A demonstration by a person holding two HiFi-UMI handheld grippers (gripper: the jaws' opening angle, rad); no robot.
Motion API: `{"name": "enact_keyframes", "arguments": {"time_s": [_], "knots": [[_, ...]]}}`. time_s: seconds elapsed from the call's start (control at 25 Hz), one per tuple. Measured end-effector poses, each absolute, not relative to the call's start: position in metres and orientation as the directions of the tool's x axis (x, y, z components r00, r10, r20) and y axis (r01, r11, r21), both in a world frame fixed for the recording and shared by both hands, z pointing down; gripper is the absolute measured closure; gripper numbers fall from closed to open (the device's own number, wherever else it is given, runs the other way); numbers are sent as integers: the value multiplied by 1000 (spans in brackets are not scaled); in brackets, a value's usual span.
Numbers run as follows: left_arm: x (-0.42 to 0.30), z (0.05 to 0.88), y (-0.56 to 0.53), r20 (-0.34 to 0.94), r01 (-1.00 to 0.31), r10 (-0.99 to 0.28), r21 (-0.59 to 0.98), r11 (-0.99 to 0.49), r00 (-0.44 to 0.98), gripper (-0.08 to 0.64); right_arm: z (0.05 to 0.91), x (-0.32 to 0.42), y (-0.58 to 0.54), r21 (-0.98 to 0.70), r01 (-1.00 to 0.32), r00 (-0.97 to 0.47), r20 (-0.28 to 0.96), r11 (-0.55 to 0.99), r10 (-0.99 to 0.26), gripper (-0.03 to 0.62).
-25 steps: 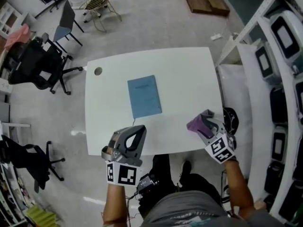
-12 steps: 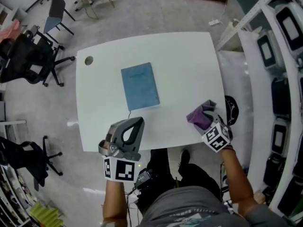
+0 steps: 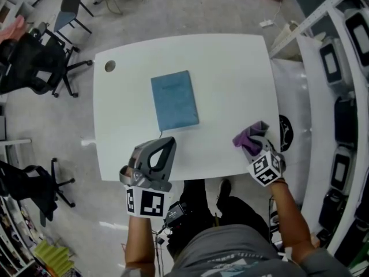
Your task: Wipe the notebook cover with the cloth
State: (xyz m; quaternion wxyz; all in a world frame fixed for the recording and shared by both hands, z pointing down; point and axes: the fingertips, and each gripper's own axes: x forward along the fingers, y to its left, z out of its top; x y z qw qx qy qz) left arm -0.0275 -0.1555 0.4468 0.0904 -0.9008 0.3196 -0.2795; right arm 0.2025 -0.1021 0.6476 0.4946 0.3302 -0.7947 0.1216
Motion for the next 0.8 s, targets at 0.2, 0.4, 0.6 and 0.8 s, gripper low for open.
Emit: {"name": "enact_keyframes", "arguments": {"time_s": [0.2, 0.4, 0.6, 0.8], "knots": [[-36, 444, -159, 440, -540, -642, -347, -767, 628, 558, 634, 201, -112, 193, -652, -263, 849, 733, -458, 488], [-52, 439, -163, 431, -568, -669, -355, -742, 605, 558, 600, 183, -132, 253, -643, -292, 791, 723, -537, 489], [-80, 433, -169, 433, -596, -709, -386, -704, 556, 558, 567, 143, -166, 292, -595, -354, 742, 749, -570, 489], [-99, 438, -171, 431, -623, -736, -398, -674, 521, 558, 557, 97, -194, 308, -537, -416, 713, 785, -564, 489]]}}
